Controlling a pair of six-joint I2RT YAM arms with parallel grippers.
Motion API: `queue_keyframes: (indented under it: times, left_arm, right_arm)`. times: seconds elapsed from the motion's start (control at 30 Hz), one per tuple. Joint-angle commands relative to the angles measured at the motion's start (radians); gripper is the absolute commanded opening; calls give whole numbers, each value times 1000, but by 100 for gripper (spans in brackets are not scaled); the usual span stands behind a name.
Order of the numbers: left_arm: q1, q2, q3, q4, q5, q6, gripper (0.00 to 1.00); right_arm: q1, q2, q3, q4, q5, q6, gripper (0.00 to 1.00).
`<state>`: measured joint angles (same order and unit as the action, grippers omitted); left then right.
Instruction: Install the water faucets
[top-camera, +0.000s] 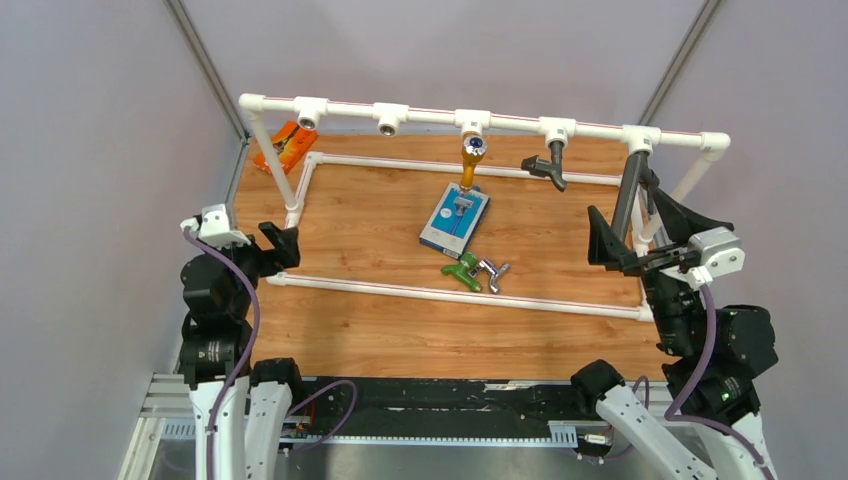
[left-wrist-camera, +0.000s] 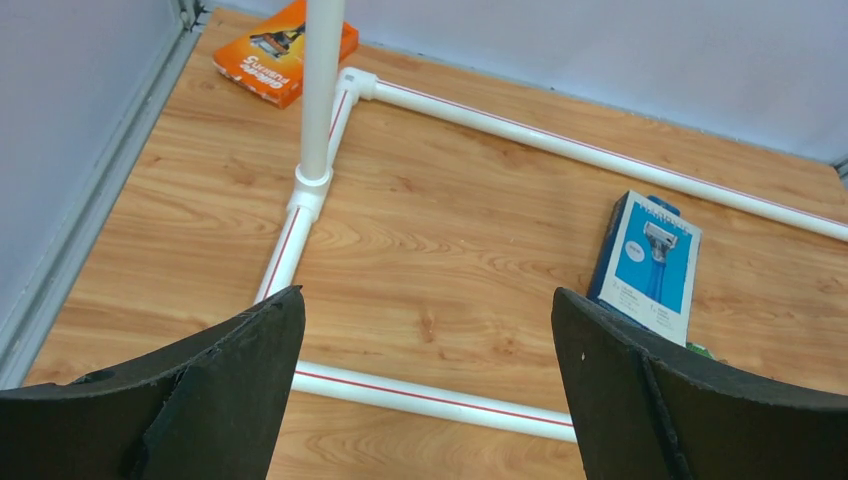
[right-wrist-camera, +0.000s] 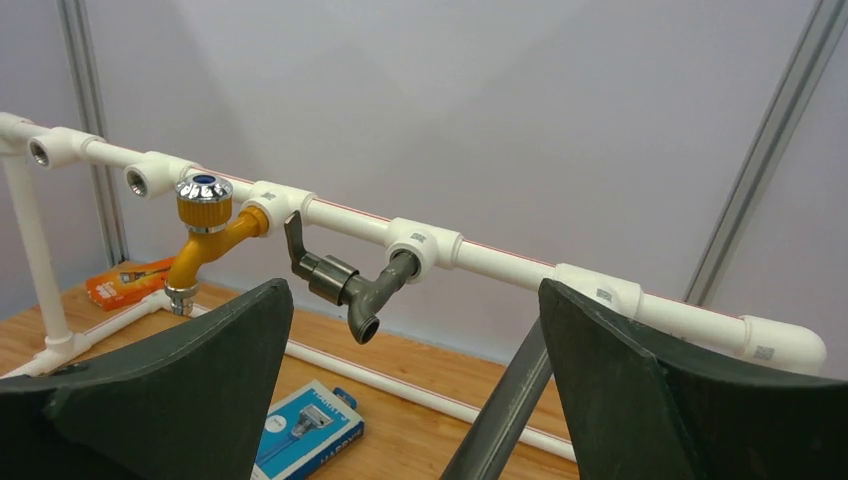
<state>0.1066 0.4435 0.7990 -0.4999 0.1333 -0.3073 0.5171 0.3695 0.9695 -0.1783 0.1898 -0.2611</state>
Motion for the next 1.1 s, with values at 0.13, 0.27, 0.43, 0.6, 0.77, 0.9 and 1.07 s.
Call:
queue_keyframes:
  times: [0.13, 0.27, 0.43, 0.6, 0.77, 0.9, 1.07]
  left_arm:
    - [-10, 46, -63, 122, 68, -78, 99]
    - [-13, 116, -80, 124, 112, -113, 99]
    - [-24, 179, -99, 138, 137, -142, 99]
    - [-59, 218, -142, 176, 144, -179, 98]
    - [-102, 231, -187, 215, 126, -205, 98]
    - [-140, 242, -207, 236, 115, -214, 99]
    - [-185, 256, -227, 264, 112, -226, 98]
  right_arm:
    - [6, 101, 57, -67, -173, 65, 100]
    - [6, 180, 57, -99, -341, 112, 100]
    - [15, 319, 49, -110, -490, 209, 100]
    - [238, 428, 14, -105, -345, 195, 100]
    - [521, 567, -44, -95, -74, 177, 100]
    - [580, 735, -78, -96, -10, 200, 100]
    - [564, 894, -124, -49, 121, 229, 100]
